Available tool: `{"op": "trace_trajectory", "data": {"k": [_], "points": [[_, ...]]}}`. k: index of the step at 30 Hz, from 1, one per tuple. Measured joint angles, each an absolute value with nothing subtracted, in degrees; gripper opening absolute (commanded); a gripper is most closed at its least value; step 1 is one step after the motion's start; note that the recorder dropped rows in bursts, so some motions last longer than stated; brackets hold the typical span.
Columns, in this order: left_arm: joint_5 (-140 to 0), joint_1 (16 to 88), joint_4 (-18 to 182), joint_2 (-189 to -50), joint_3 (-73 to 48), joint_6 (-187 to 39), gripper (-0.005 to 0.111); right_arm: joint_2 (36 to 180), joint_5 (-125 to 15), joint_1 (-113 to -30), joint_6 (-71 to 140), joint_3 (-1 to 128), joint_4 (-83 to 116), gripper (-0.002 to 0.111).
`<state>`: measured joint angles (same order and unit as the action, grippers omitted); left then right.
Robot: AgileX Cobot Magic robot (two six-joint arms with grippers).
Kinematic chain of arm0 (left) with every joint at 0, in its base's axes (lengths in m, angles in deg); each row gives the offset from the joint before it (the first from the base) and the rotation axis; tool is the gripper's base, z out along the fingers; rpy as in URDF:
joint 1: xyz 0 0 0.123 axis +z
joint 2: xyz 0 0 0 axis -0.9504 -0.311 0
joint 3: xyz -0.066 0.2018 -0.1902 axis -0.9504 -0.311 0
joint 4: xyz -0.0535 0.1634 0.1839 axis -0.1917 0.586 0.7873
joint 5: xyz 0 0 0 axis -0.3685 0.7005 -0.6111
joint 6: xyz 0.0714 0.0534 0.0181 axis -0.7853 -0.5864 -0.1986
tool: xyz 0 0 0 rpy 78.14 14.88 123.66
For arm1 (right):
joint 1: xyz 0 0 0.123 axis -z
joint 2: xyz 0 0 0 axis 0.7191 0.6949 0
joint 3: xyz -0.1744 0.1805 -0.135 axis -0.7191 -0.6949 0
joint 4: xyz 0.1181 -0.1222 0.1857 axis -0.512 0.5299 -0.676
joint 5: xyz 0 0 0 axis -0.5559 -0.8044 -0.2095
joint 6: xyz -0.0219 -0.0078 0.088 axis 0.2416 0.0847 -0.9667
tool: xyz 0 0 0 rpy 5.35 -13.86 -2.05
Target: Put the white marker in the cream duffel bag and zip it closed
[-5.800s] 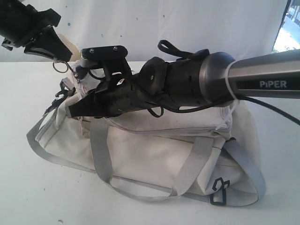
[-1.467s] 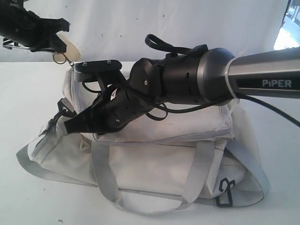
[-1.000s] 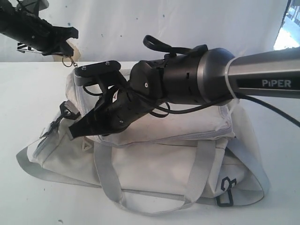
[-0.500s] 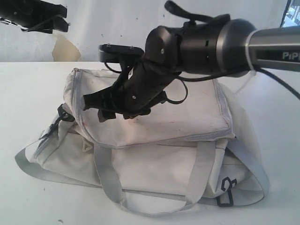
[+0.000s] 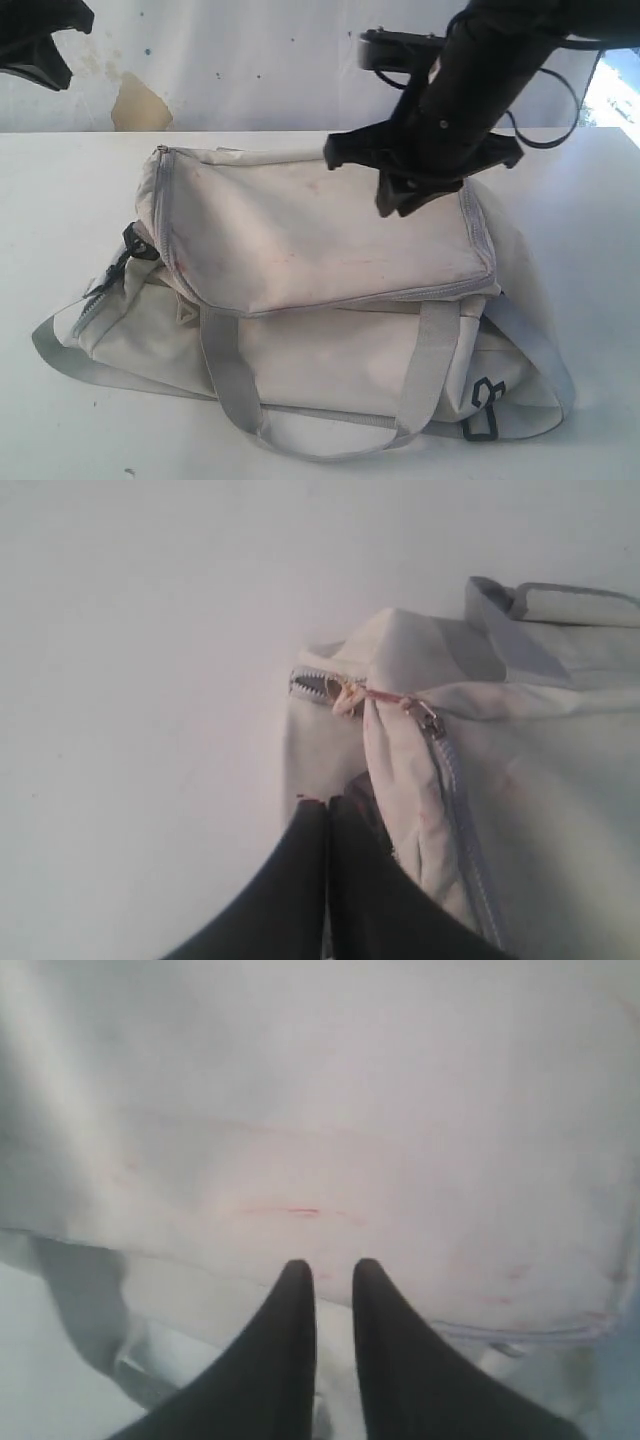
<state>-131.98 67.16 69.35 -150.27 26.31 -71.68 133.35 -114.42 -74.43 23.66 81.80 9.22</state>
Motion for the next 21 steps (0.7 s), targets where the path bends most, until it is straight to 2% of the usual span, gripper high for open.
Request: {"op": "trace_trajectory", "data": {"k": [6,21], "points": [[-136.0,67.2,72.2,-148.4,24.5,-69.6,0.0,133.4,-117.5,-68.2,23.7,81.8,13.6,0.0],[-136.1,67.3,76.7,-146.0,16.6,-67.1,0.0,133.4,-117.7,-49.9,31.5,81.8,14.2,0.0]]}}
